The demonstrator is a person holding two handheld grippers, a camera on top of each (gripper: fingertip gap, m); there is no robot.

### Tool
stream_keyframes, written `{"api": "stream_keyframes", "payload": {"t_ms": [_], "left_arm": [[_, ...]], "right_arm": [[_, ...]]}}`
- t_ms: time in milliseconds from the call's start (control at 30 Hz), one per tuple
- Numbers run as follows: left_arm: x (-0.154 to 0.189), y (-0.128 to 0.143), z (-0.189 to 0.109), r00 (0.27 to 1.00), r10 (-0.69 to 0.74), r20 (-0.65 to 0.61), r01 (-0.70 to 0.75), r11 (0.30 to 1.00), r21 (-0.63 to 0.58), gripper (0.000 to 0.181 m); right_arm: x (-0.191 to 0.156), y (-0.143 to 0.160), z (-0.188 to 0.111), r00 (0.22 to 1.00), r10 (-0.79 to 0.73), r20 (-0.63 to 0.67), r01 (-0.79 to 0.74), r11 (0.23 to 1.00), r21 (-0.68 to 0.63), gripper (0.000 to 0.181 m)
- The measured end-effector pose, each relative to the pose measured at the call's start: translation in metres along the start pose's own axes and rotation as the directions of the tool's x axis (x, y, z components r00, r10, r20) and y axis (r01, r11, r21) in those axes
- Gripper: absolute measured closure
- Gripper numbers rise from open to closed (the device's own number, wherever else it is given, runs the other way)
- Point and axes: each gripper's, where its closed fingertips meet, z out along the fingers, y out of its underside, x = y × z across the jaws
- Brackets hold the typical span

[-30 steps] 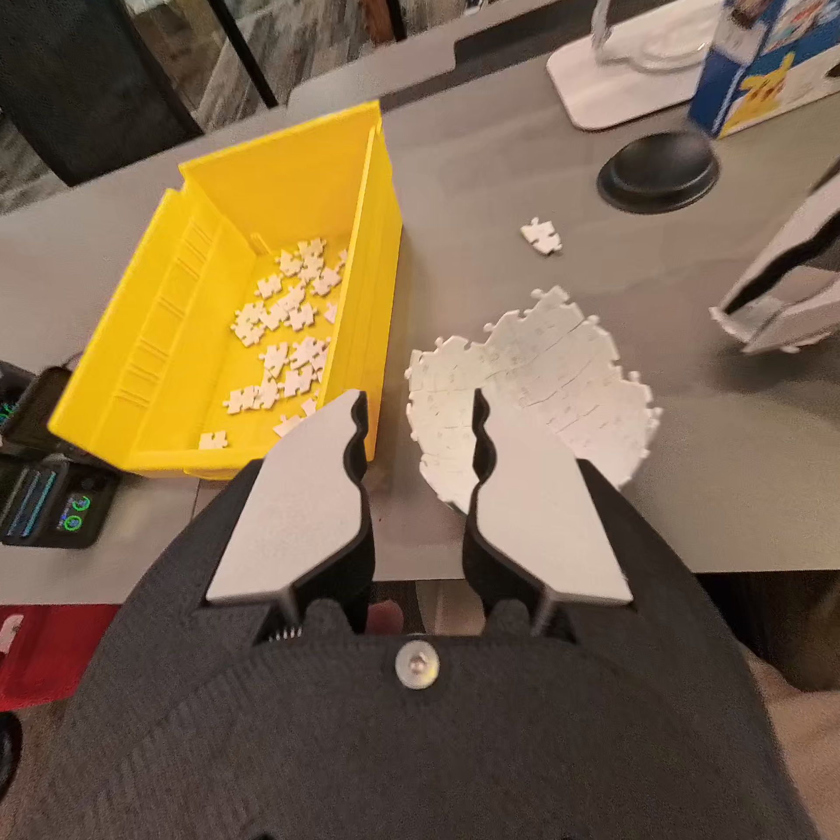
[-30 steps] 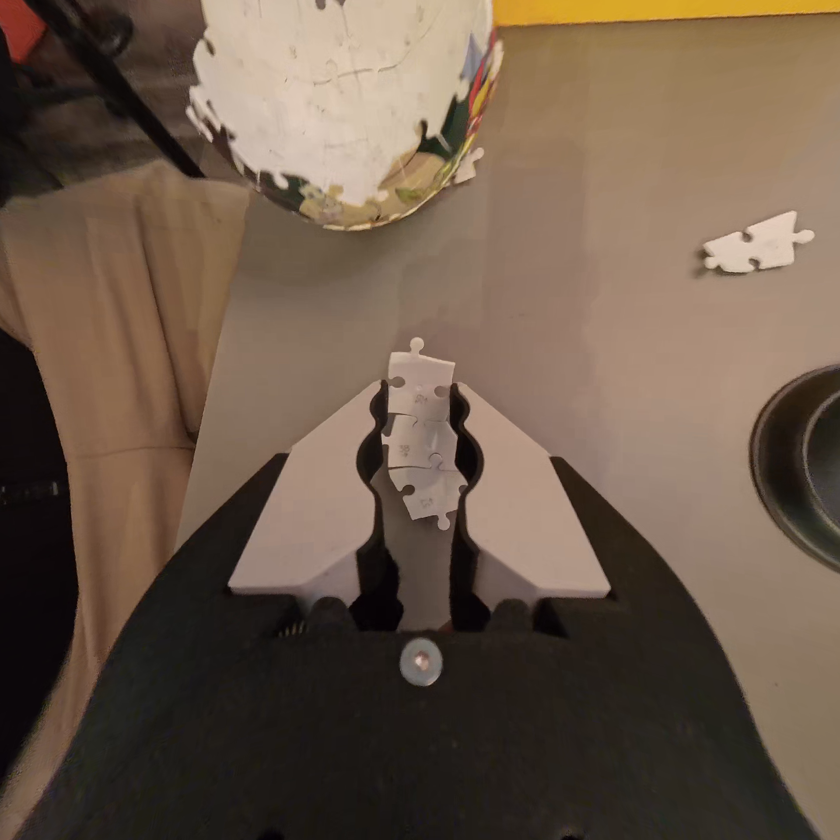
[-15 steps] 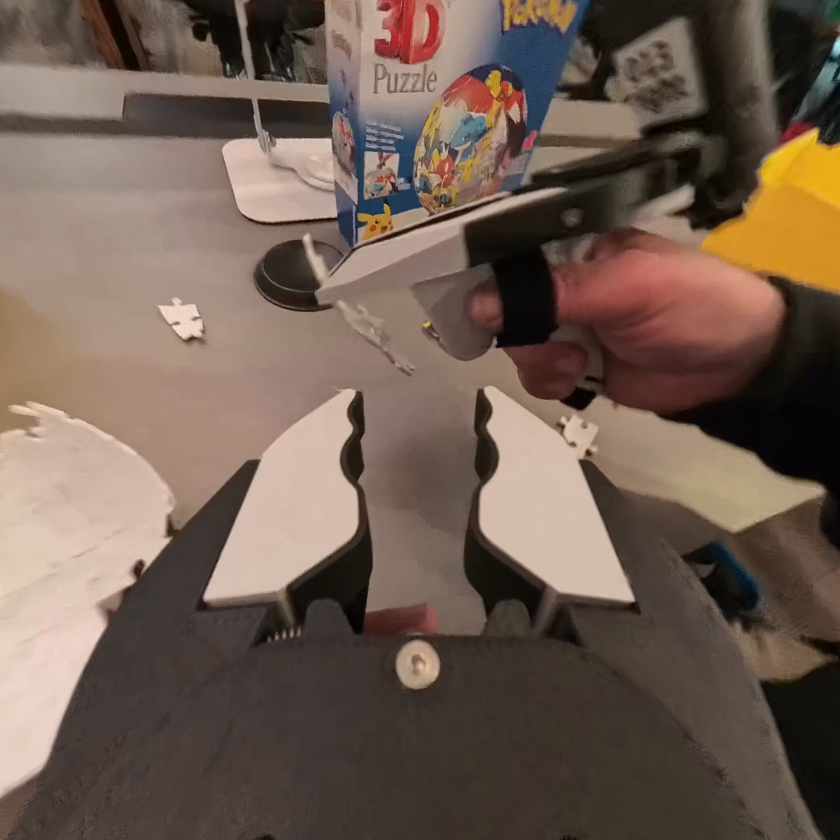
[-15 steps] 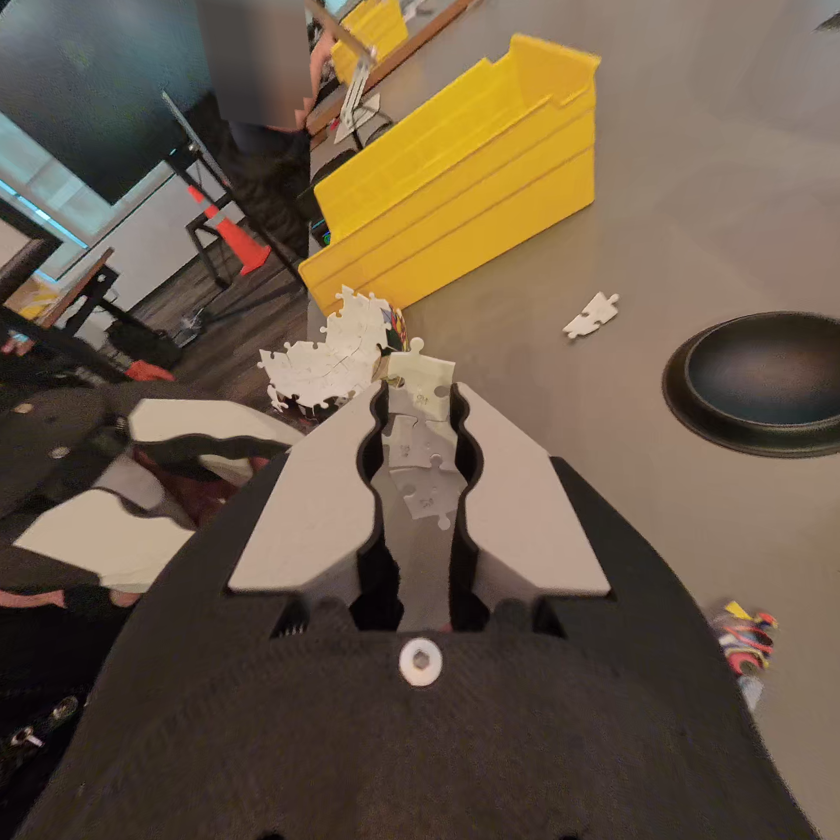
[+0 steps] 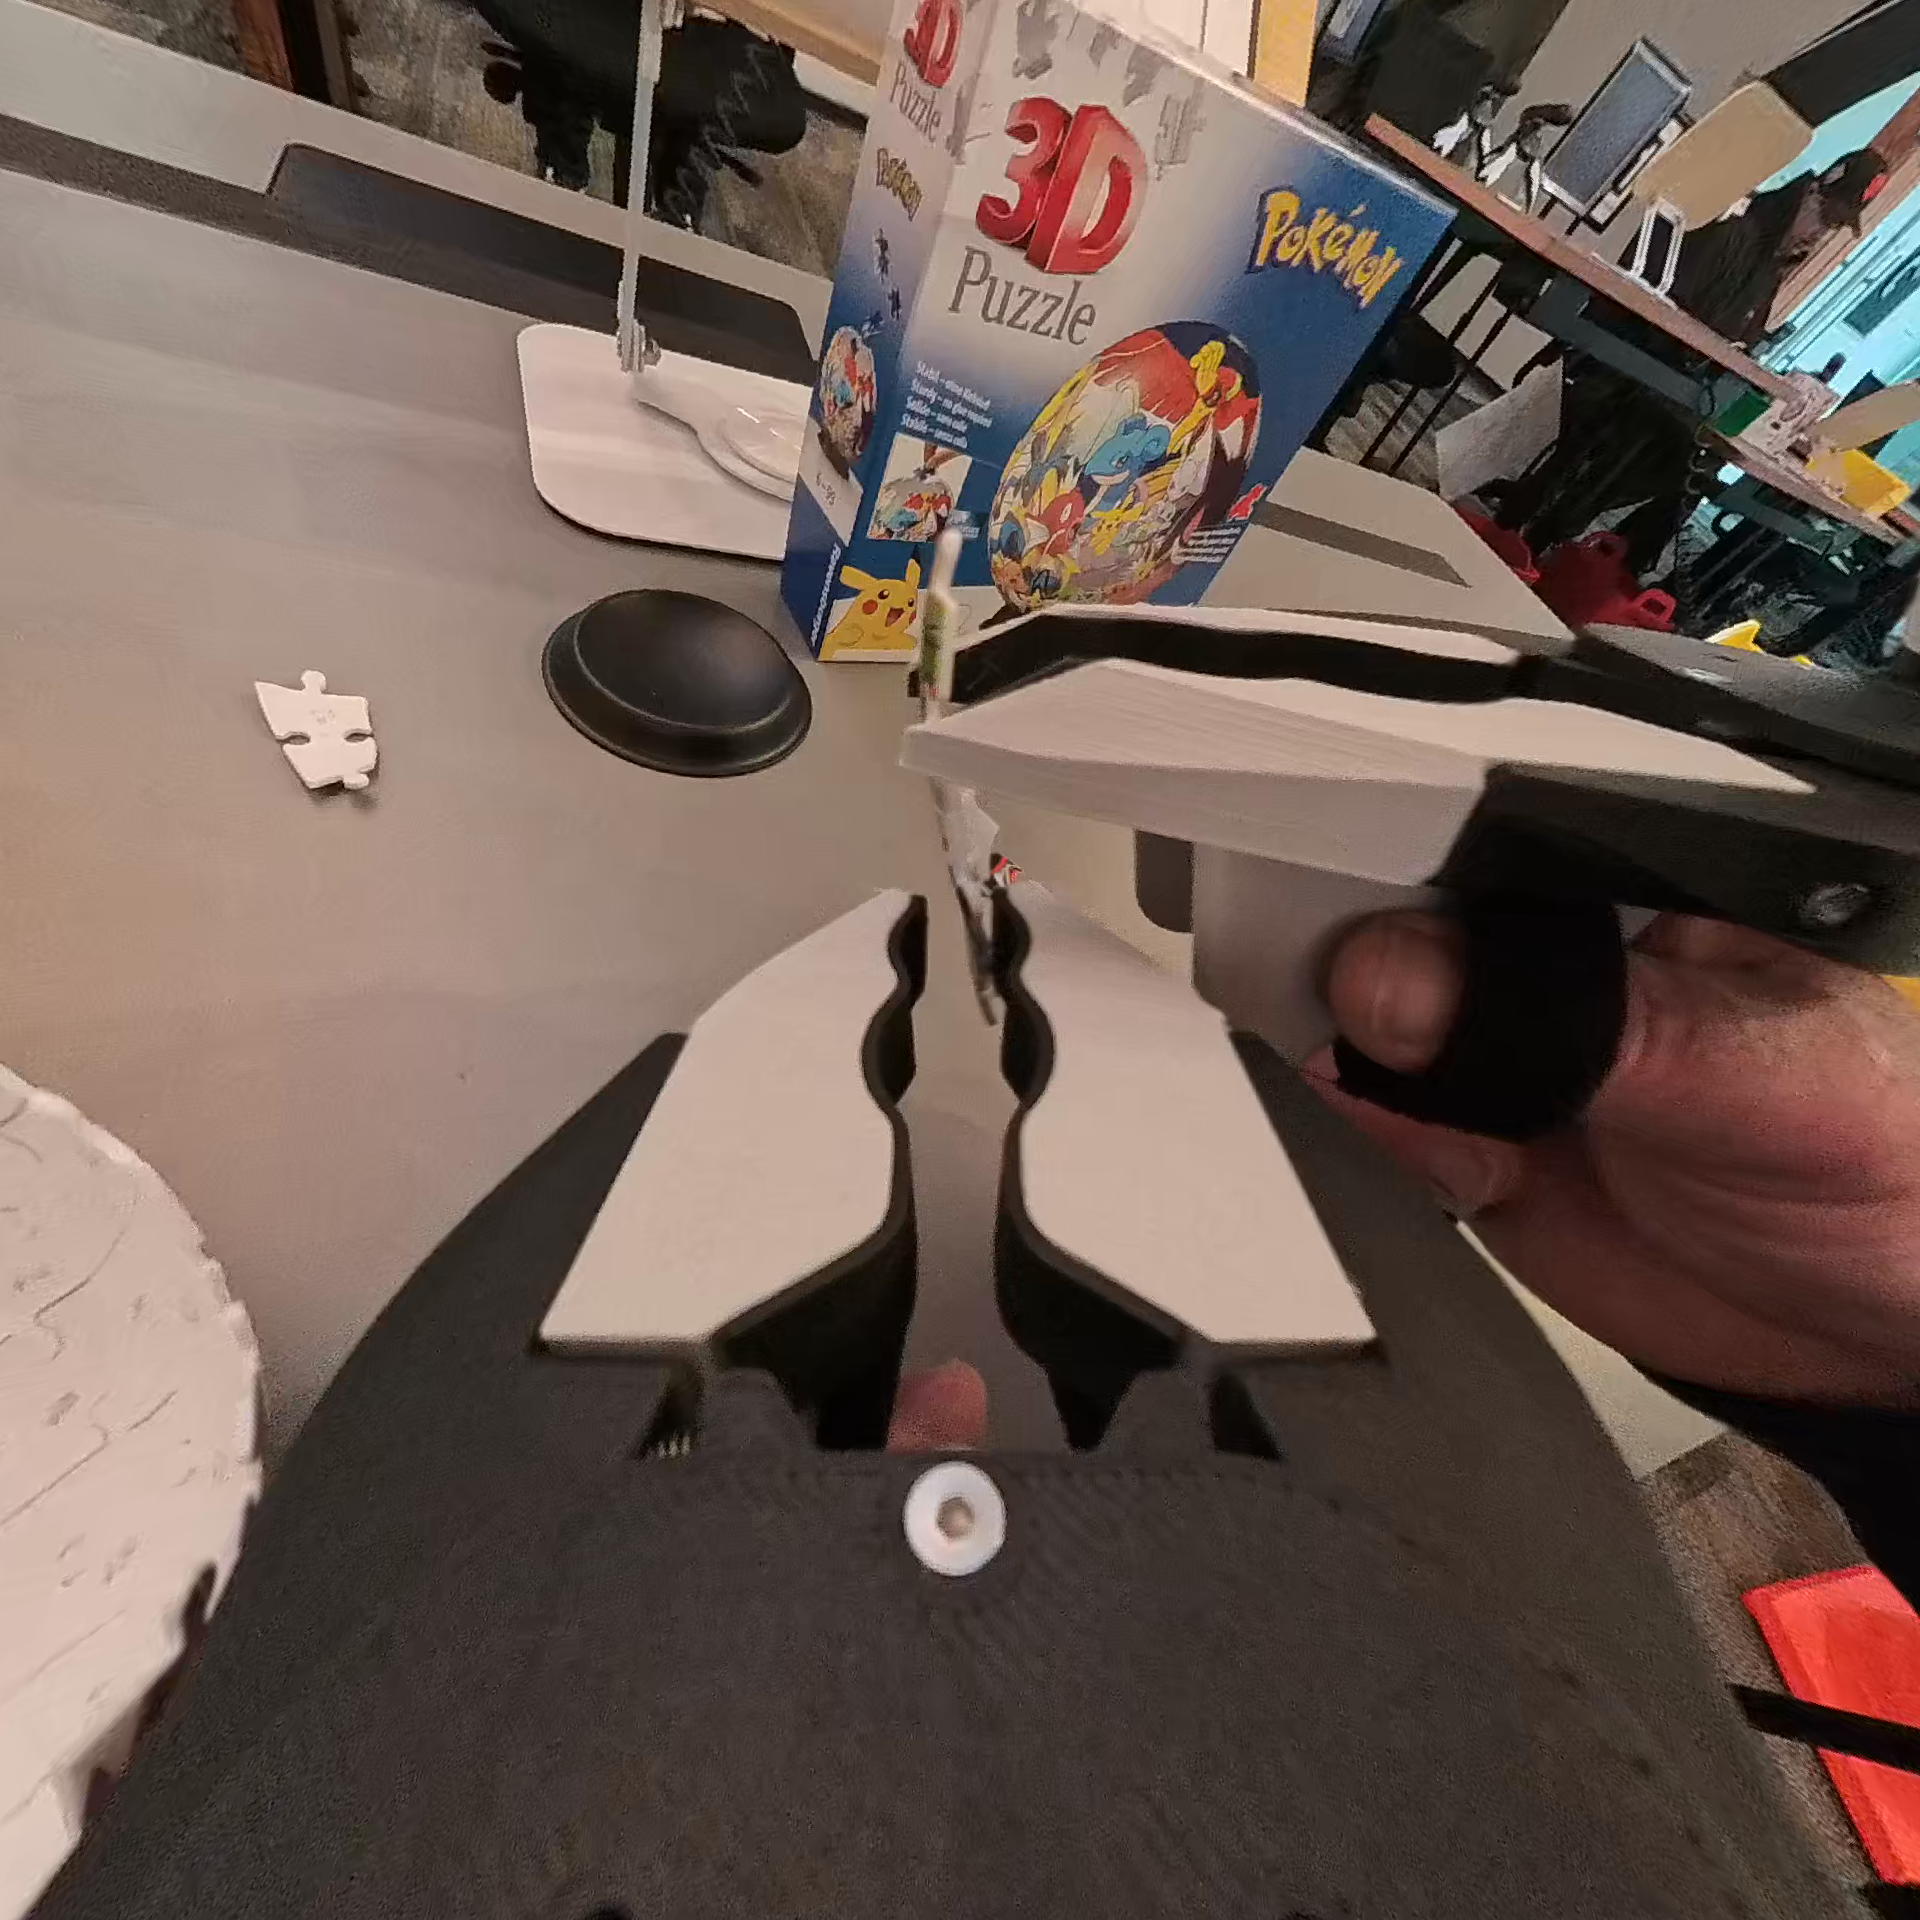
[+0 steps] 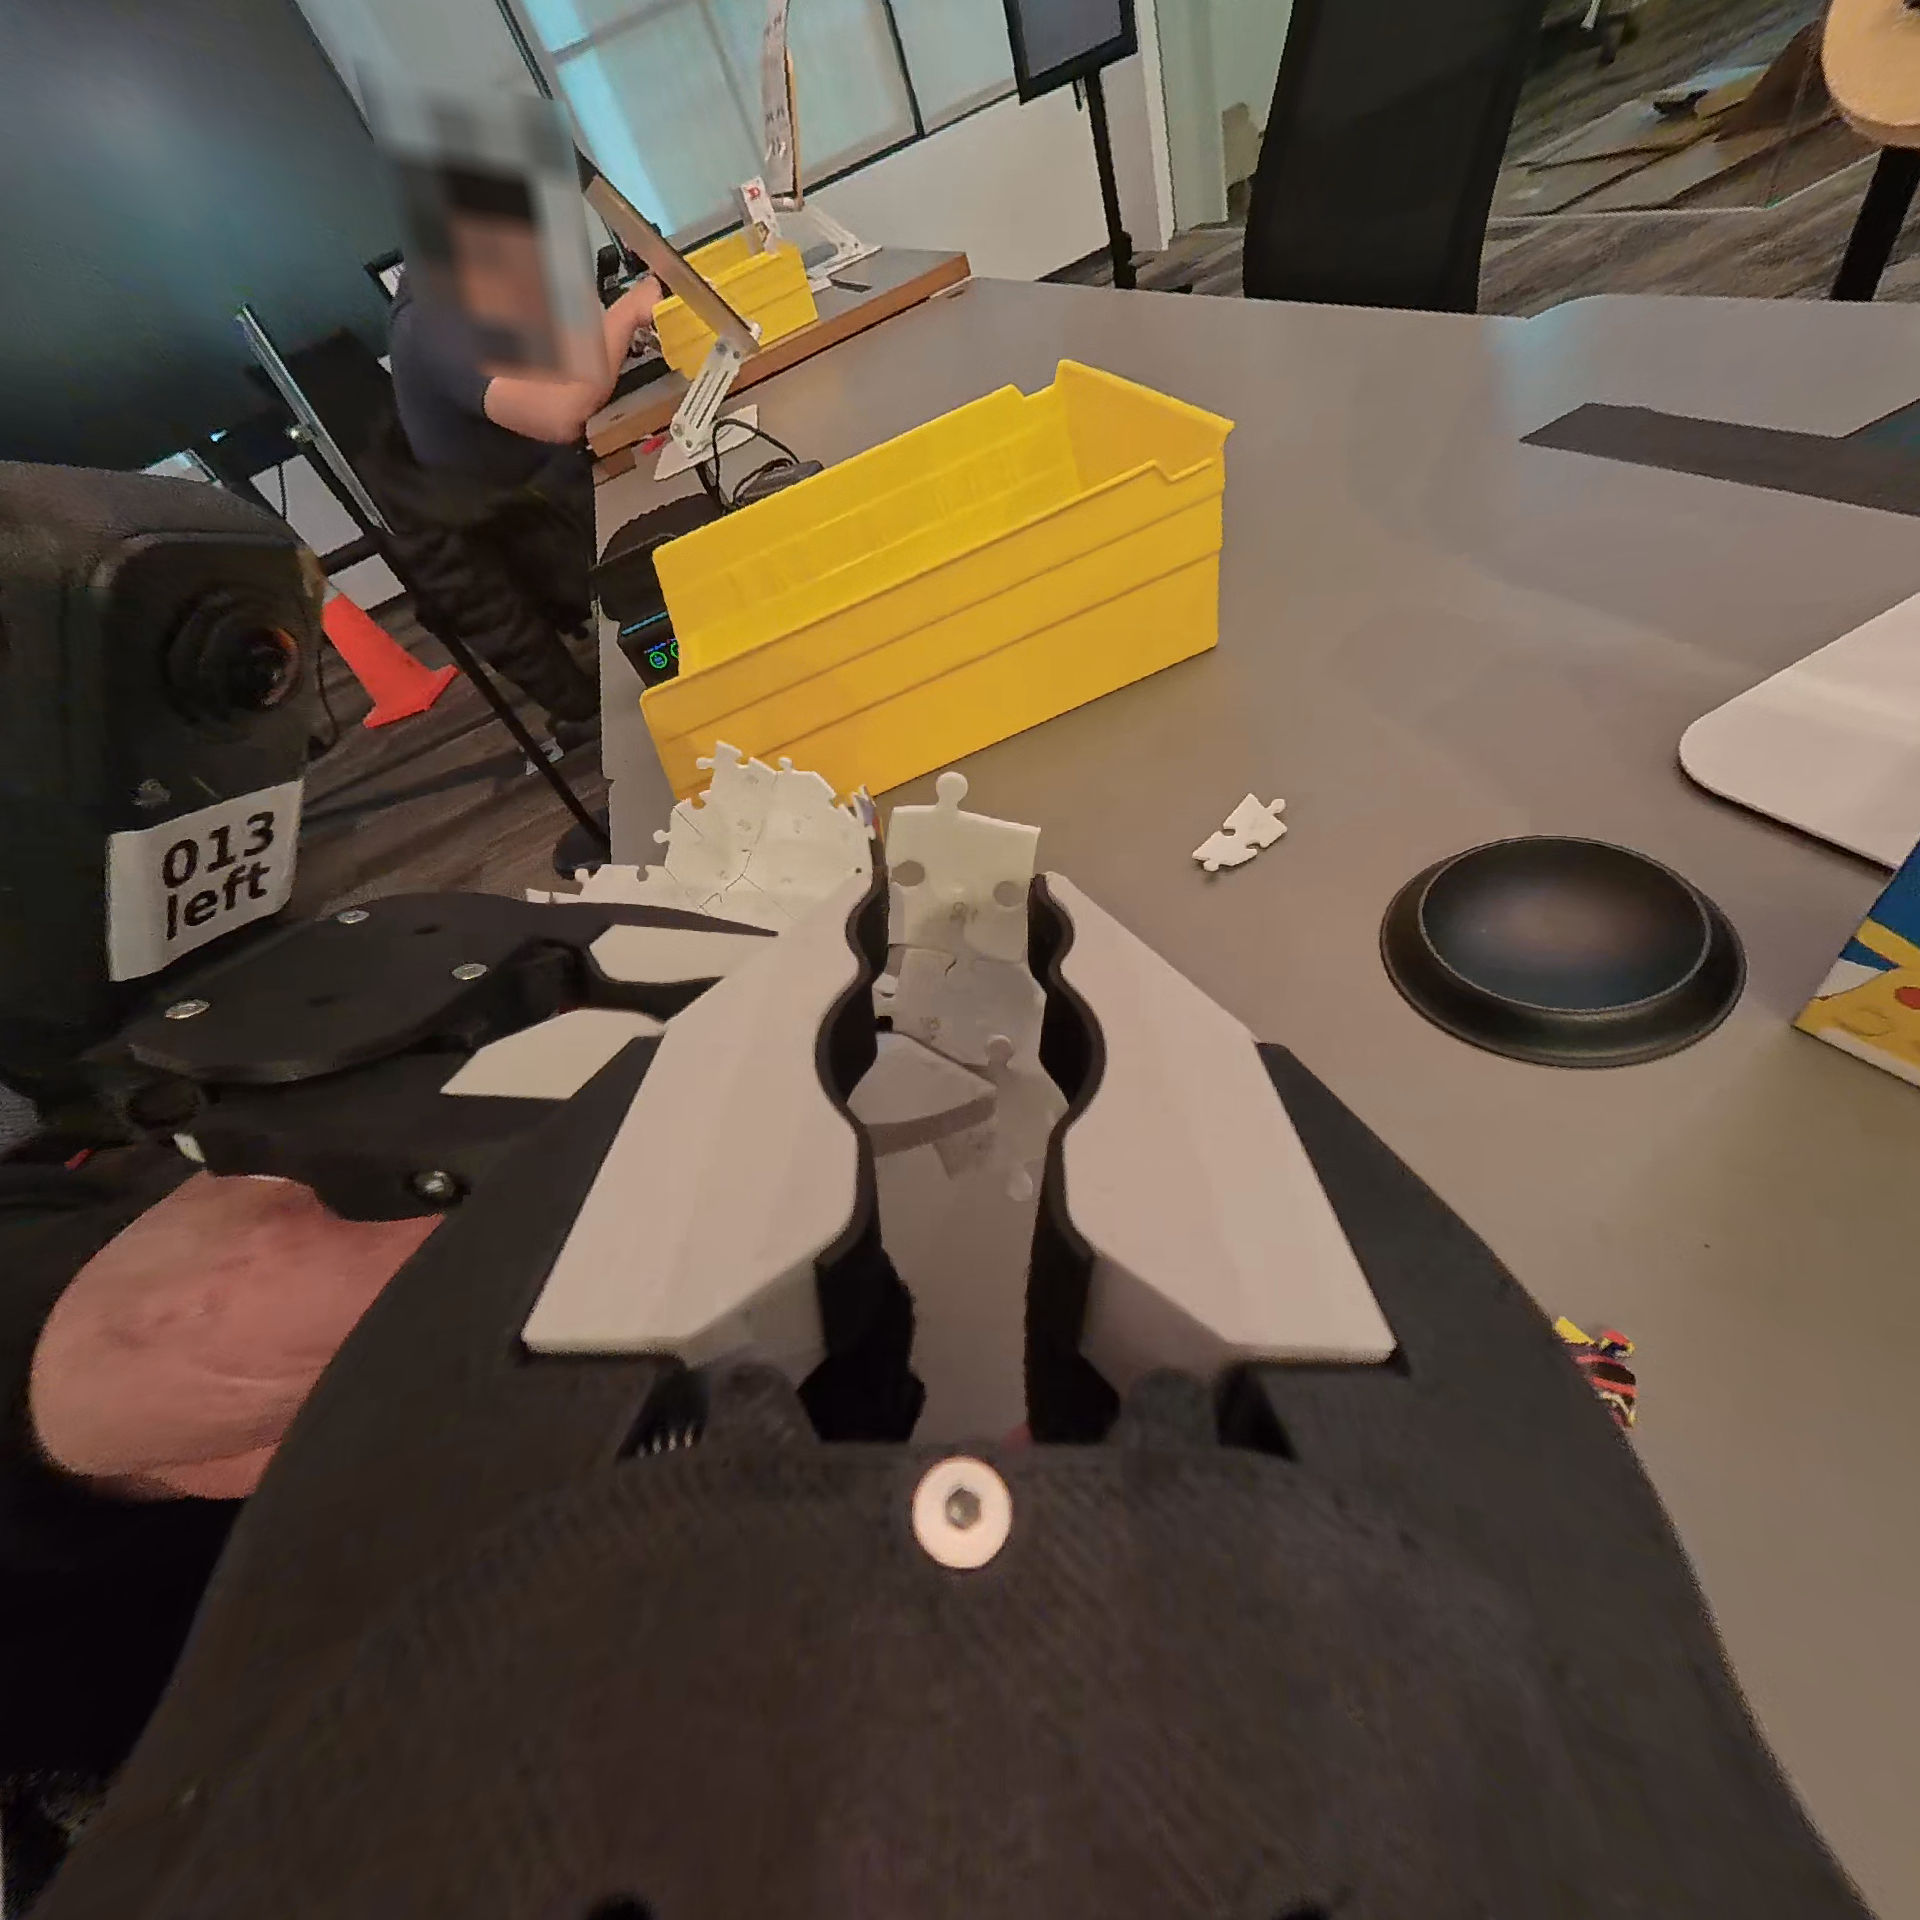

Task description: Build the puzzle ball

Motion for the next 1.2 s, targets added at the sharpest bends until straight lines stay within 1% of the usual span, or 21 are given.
{"api": "stream_keyframes", "payload": {"t_ms": [33, 67, 167, 367, 433, 533, 600, 667, 733, 767, 867, 933, 1033, 1100, 1200], "left_arm": [[-0.001, 0.0, 0.001, 1.0, -0.012, -0.003, 0.012, 1.0, 0.005, 0.176], [-0.001, -0.001, 0.001, 1.0, -0.02, -0.004, 0.02, 1.0, 0.009, 0.178], [-0.002, 0.001, 0.002, 1.0, -0.02, -0.013, 0.02, 1.0, -0.003, 0.179], [-0.002, 0.006, 0.002, 0.996, -0.053, -0.071, 0.049, 0.997, -0.057, 0.179], [-0.001, 0.007, 0.002, 0.994, -0.061, -0.09, 0.054, 0.996, -0.076, 0.179], [-0.002, 0.011, 0.002, 0.987, -0.105, -0.123, 0.09, 0.989, -0.116, 0.179], [-0.005, 0.018, 0.002, 0.975, -0.169, -0.143, 0.147, 0.978, -0.148, 0.179], [-0.001, 0.023, 0.002, 0.962, -0.205, -0.18, 0.171, 0.968, -0.183, 0.179], [0.0, 0.027, 0.001, 0.96, -0.204, -0.192, 0.163, 0.964, -0.212, 0.179], [0.0, 0.028, 0.001, 0.959, -0.207, -0.194, 0.162, 0.962, -0.221, 0.179], [-0.001, 0.033, -0.001, 0.954, -0.228, -0.195, 0.174, 0.95, -0.259, 0.179], [-0.002, 0.041, -0.002, 0.949, -0.249, -0.192, 0.183, 0.934, -0.305, 0.179], [-0.003, 0.059, -0.003, 0.946, -0.266, -0.185, 0.176, 0.901, -0.396, 0.179], [-0.004, 0.068, -0.003, 0.948, -0.268, -0.172, 0.172, 0.885, -0.432, 0.179], [-0.002, 0.078, -0.004, 0.954, -0.253, -0.161, 0.148, 0.865, -0.48, 0.179]], "right_arm": [[-0.001, 0.0, 0.0, 1.0, -0.003, 0.0, 0.003, 1.0, 0.005, 0.156], [-0.002, 0.0, 0.0, 1.0, -0.006, -0.002, 0.006, 1.0, 0.004, 0.156], [-0.001, 0.001, -0.001, 1.0, -0.001, -0.005, 0.001, 1.0, 0.006, 0.156], [0.0, 0.006, -0.004, 0.998, -0.007, 0.055, 0.01, 0.998, -0.064, 0.156], [0.0, 0.006, -0.005, 0.997, -0.041, 0.062, 0.045, 0.996, -0.073, 0.156], [0.0, 0.003, -0.008, 0.992, -0.09, 0.086, 0.096, 0.993, -0.074, 0.156], [0.005, -0.001, -0.011, 0.99, -0.119, 0.076, 0.125, 0.988, -0.085, 0.156], [0.009, -0.003, -0.013, 0.992, -0.105, 0.075, 0.111, 0.99, -0.09, 0.156], [0.012, 0.004, -0.013, 0.993, -0.066, 0.098, 0.079, 0.987, -0.139, 0.156], [0.013, 0.013, -0.014, 0.992, -0.052, 0.117, 0.074, 0.979, -0.19, 0.156], [0.022, 0.044, -0.018, 0.99, -0.066, 0.127, 0.108, 0.925, -0.364, 0.156], [0.026, 0.057, -0.022, 0.987, -0.072, 0.141, 0.127, 0.893, -0.433, 0.156], [0.028, 0.072, -0.024, 0.975, -0.14, 0.172, 0.208, 0.845, -0.492, 0.156], [0.031, 0.08, -0.025, 0.962, -0.196, 0.19, 0.268, 0.804, -0.531, 0.156], [0.034, 0.09, -0.026, 0.955, -0.205, 0.213, 0.292, 0.763, -0.577, 0.156]]}}
